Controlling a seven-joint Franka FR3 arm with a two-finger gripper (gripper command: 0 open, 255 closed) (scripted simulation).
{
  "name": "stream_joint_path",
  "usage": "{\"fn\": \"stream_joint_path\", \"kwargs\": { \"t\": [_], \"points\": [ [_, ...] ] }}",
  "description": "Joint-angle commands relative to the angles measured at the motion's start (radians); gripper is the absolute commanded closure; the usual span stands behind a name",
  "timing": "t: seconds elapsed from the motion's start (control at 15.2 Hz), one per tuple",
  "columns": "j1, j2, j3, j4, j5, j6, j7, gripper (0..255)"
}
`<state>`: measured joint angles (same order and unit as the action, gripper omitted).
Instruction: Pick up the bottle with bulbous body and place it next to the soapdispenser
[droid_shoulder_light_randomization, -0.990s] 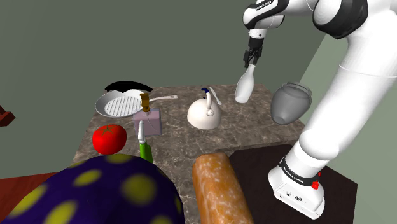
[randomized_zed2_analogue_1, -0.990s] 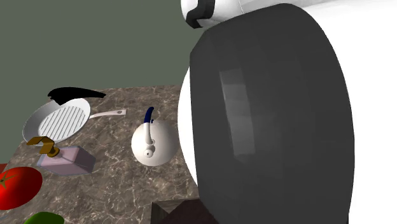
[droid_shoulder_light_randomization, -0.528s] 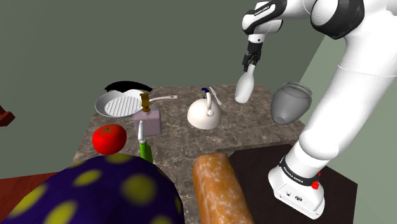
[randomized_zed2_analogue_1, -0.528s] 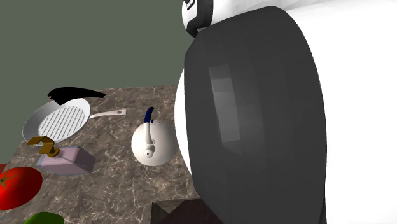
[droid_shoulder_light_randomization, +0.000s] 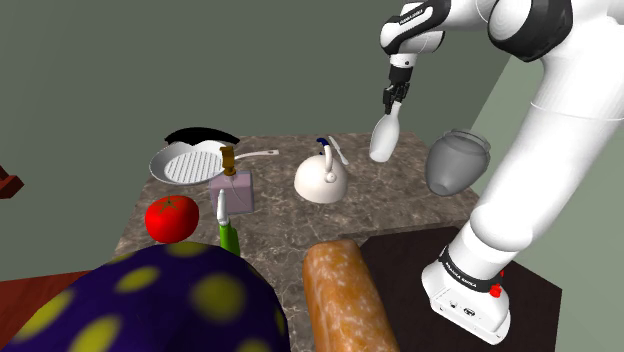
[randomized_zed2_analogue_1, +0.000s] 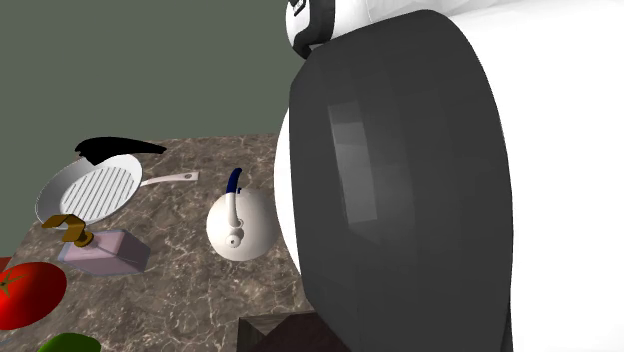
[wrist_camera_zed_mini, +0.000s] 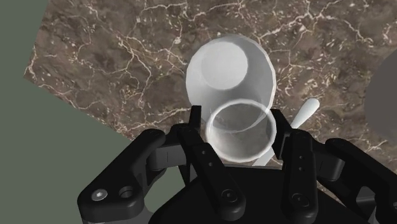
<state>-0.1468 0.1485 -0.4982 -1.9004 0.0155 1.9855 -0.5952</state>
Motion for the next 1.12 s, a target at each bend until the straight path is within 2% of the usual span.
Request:
{"fn": "stream_joint_path", "kwargs": {
  "t": [0.0, 0.4, 1.06],
  "points": [
    [0.000, 0.000, 0.000, 0.000, 0.000, 0.000, 0.000, 255],
    [0.000, 0.000, 0.000, 0.000, 0.000, 0.000, 0.000, 255],
    [0.004, -0.034, -0.002, 0.097, -0.017, -0.127, 0.007, 255]
  ]
}}
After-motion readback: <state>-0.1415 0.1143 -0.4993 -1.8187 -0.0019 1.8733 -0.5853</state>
